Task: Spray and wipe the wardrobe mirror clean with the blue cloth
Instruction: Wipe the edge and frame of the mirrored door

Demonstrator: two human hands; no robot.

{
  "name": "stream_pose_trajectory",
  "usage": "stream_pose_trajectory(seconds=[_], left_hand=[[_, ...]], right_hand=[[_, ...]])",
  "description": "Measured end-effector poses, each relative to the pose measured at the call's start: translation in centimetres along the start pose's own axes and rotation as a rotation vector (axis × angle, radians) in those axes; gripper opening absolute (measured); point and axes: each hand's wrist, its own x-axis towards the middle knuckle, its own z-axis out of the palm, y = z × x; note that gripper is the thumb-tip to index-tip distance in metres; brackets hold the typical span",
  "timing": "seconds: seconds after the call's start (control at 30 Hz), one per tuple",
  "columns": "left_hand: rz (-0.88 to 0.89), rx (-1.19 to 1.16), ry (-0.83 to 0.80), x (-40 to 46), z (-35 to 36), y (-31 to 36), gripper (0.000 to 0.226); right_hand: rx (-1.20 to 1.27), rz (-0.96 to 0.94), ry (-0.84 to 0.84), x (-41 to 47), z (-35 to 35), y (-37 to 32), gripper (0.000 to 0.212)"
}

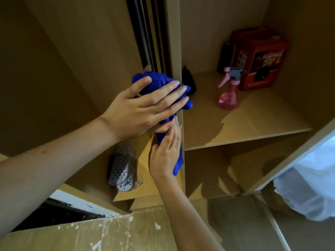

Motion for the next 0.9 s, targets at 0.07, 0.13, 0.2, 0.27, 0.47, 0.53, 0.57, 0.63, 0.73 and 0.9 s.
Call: stream_pose_trajectory(seconds=[0.07, 0.13, 0.2, 0.27, 0.47, 0.53, 0.57, 0.63, 0.73, 0.9], left_hand=[[0.033, 0.038, -0.006, -0.9, 0.5, 0.7, 0.056], [0.064, 0.037, -0.026, -1.6, 1.0, 1.6, 0.053], [0.109, 0.027, -0.067, -2.4, 1.6, 3.0, 0.05], [0.164, 0.007, -0.11, -3.2, 2.0, 4.5, 0.051], [0.271, -0.023, -0.115, -5.2, 2.8, 8.2, 0.053], [0.327, -0.074, -0.139, -5.7, 3.2, 9.5, 0.055], [0.359, -0.085, -0.156, -6.0, 3.3, 10.1, 0.057], [0.378, -0.081, -0.179, -6.1, 3.3, 11.1, 0.06], [0.395, -0.055, -0.193, -6.7, 3.7, 12.6, 0.063], [0.463, 0.013, -0.157, -7.9, 4.4, 14.5, 0.062]], right_hand=[[-0.004, -0.022, 0.05, -0.9, 0.8, 0.7, 0.046], [-0.013, -0.029, 0.076, -1.8, 1.4, 1.5, 0.034], [-0.033, -0.029, 0.095, -2.9, 1.9, 2.6, 0.03], [-0.038, -0.03, 0.122, -4.3, 2.2, 3.8, 0.035], [0.02, -0.01, 0.072, -8.1, 3.0, 6.9, 0.033], [0.035, 0.005, 0.052, -9.4, 3.2, 8.0, 0.03], [0.034, 0.014, 0.046, -10.1, 3.3, 8.6, 0.027], [0.038, 0.043, 0.027, -11.7, 3.5, 9.6, 0.022], [0.057, 0.109, -0.004, -13.5, 3.6, 10.2, 0.022], [0.035, 0.237, -0.079, -15.3, 3.5, 10.9, 0.033]])
